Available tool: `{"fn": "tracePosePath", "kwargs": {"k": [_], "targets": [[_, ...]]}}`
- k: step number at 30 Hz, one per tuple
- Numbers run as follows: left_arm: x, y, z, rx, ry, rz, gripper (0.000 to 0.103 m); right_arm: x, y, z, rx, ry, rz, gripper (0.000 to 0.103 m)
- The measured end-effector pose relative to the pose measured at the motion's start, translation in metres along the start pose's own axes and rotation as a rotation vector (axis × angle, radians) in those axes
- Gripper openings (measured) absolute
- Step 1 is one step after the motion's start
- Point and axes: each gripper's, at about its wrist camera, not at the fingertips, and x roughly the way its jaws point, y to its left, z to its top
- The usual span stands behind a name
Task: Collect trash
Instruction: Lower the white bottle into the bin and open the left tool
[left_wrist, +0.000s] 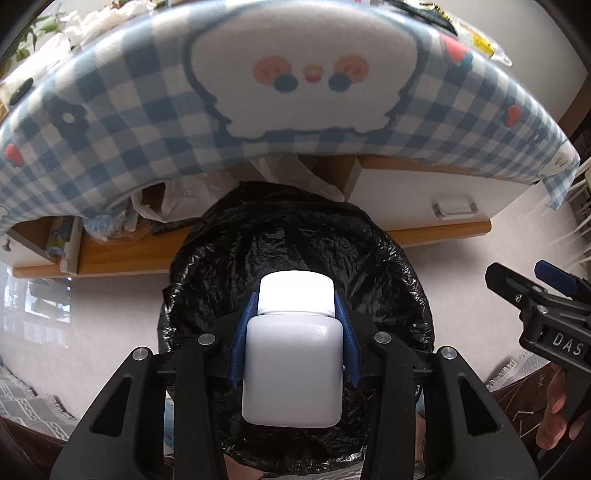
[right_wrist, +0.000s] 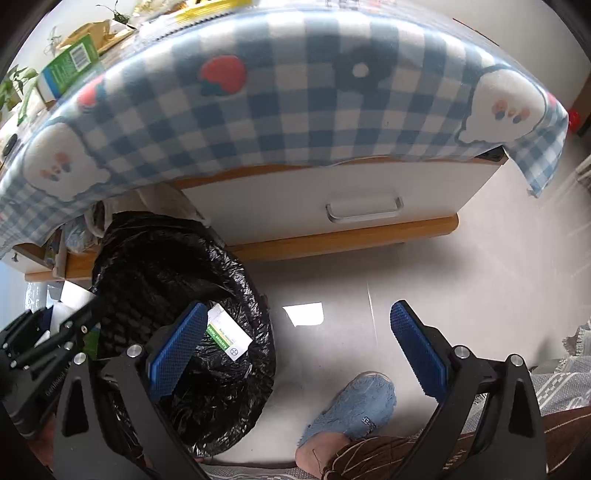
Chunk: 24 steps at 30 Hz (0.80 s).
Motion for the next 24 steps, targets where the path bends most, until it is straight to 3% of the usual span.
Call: {"fn": "tracePosePath", "kwargs": {"k": [11, 13, 24], "targets": [[0.013, -0.004, 0.000, 0.000, 0.015, -0.018, 0.041, 0.013, 0.000, 0.003, 0.005, 0.008, -0.012, 0.095], [0.011, -0.004, 0.001, -0.001, 0.005, -0.009, 0.051, 0.013, 0.001, 0.003, 0.002, 0.006, -0.014, 0.095], [-0.015, 0.013, 0.002, -0.042, -0.056, -0.001, 0.079, -0.003, 0.007, 0.004, -0.019, -0.035, -0.014, 0.095]]}}
